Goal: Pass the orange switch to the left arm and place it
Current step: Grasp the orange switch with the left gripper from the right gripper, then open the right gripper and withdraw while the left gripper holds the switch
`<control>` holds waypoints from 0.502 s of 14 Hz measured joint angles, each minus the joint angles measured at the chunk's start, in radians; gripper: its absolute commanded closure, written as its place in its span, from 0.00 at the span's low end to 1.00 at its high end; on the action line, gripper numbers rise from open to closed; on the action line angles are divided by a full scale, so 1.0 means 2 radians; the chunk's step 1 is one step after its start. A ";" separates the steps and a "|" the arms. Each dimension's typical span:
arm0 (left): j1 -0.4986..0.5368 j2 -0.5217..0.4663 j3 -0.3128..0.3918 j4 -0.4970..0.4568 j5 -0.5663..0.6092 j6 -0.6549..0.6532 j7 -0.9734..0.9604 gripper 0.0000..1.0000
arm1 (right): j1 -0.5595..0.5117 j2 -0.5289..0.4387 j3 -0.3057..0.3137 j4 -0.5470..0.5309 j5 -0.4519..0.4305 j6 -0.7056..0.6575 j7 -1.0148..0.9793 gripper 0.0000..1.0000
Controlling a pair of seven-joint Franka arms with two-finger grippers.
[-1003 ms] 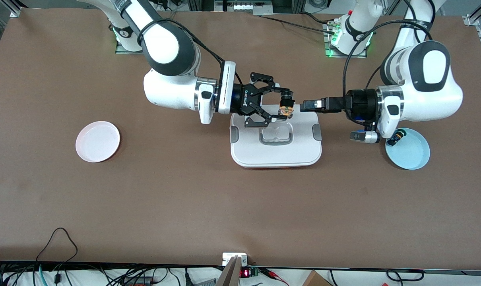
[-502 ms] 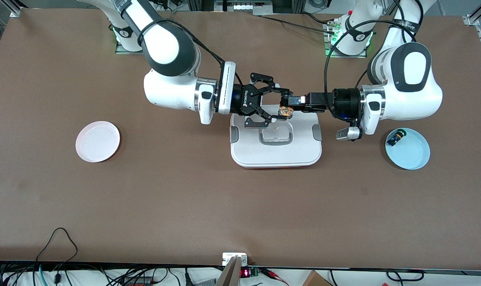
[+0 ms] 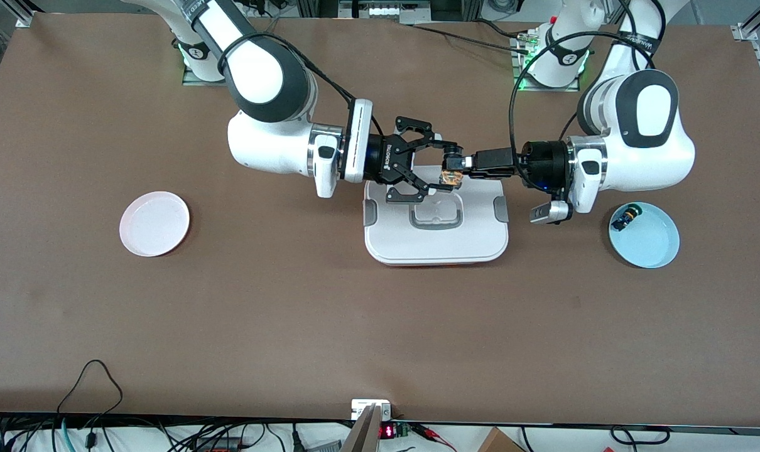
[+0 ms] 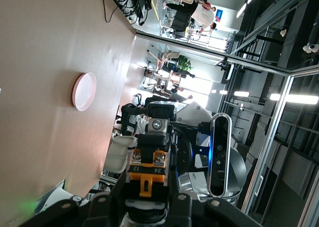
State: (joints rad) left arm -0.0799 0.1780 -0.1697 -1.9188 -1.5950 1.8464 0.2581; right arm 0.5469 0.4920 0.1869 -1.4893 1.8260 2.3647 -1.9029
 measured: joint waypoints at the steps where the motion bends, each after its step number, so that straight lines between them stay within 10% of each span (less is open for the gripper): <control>1: 0.000 0.000 0.000 0.000 0.000 0.000 0.000 0.83 | 0.000 0.000 0.000 0.000 0.000 0.000 0.000 1.00; 3: 0.000 0.000 0.000 0.000 0.000 0.000 0.001 0.83 | 0.000 0.000 0.000 0.000 0.000 0.000 0.000 0.81; 4: 0.000 0.000 0.000 0.000 0.000 0.000 0.001 0.83 | 0.000 0.000 0.000 0.000 0.000 0.000 0.000 0.01; 7: 0.001 0.000 0.000 0.000 0.000 0.000 0.001 0.84 | -0.001 0.000 0.000 0.001 0.000 0.003 0.000 0.00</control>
State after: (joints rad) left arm -0.0787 0.1782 -0.1698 -1.9191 -1.5951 1.8467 0.2598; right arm 0.5447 0.4918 0.1860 -1.4868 1.8261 2.3712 -1.9032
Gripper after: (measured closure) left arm 0.652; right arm 0.137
